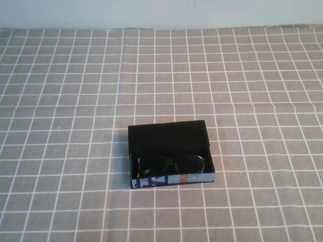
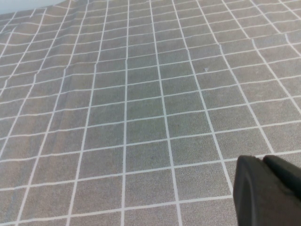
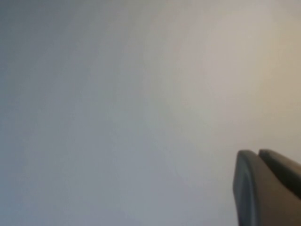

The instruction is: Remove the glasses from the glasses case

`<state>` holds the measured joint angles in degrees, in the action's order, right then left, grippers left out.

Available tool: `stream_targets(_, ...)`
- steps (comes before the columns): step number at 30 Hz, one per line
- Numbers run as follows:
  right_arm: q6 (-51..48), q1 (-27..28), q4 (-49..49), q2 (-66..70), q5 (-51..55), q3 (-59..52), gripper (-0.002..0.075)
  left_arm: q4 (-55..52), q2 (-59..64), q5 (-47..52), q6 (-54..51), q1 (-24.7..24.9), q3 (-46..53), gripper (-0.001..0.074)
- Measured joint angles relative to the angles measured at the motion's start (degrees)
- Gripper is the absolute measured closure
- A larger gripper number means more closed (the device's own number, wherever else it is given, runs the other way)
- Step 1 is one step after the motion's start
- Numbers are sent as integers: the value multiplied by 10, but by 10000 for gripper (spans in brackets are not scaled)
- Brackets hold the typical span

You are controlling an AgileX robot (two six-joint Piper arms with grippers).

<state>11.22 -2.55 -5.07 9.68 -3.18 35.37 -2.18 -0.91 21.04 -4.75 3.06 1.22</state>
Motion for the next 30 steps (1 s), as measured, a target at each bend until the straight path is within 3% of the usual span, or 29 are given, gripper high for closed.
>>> stream_targets(8, -7, 0, 15, 242, 266, 186, 746, 0, 0, 0, 0, 0, 0, 739)
stream_targets(19, -122, -3, -80, 450, 334, 216, 746, 0, 0, 0, 0, 0, 0, 739)
stream_targets(30, -340, -129, -96, 677, 565, 439, 746, 0, 0, 0, 0, 0, 0, 739)
